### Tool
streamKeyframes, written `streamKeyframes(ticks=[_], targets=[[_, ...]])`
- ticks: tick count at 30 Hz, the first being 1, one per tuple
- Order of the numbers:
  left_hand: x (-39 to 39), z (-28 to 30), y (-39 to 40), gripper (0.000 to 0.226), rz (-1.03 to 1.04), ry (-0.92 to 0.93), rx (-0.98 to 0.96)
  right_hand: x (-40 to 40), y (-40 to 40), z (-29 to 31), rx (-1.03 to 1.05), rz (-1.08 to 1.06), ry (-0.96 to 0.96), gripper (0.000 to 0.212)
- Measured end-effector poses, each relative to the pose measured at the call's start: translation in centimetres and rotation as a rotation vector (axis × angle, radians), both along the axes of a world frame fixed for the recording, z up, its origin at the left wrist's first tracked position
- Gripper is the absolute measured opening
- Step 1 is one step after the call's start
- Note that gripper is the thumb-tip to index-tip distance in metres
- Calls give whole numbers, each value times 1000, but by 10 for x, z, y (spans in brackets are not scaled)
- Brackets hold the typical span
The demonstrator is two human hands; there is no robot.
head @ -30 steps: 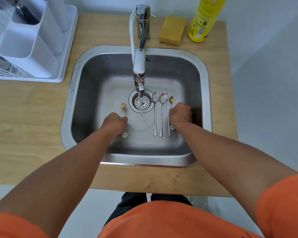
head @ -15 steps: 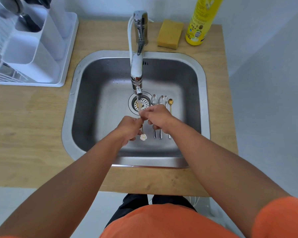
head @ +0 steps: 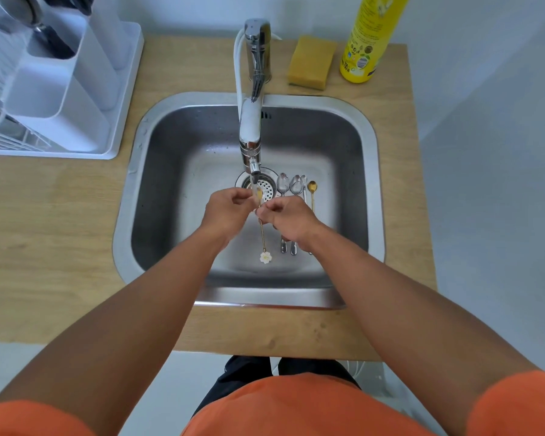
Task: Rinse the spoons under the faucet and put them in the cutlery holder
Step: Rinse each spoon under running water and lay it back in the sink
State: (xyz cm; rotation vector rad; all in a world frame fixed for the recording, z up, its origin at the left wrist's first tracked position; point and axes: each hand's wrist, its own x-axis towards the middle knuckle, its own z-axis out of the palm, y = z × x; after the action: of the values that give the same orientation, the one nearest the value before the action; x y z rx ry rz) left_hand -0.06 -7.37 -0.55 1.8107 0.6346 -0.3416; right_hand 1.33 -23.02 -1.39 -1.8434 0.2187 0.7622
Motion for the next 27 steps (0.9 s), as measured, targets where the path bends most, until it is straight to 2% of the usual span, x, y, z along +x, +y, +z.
streamKeyframes(ticks=[6,11,14,16,18,23,27], targets=[[2,-1,-5,19,23,-116,91,-4,-2,0,23,14,-78,14],[-3,0,-11,26,-8,-175,215,-11,3,4,-57,4,-200,15],[-2,2,-13,9,-21,-184,138,-17,9,6,-115,9,-265,21],[-2,4,-14,13,-20,-193,103,-18,11,7,-136,7,-279,23],[-2,2,-15,7,6,-195,101,-19,12,8,-139,5,-285,24],[-1,1,-13,31,65,-127,43,-25,9,7,-129,18,-313,20],[-2,1,-8,20,7,-45,-125,-24,3,5,-128,11,-317,17]])
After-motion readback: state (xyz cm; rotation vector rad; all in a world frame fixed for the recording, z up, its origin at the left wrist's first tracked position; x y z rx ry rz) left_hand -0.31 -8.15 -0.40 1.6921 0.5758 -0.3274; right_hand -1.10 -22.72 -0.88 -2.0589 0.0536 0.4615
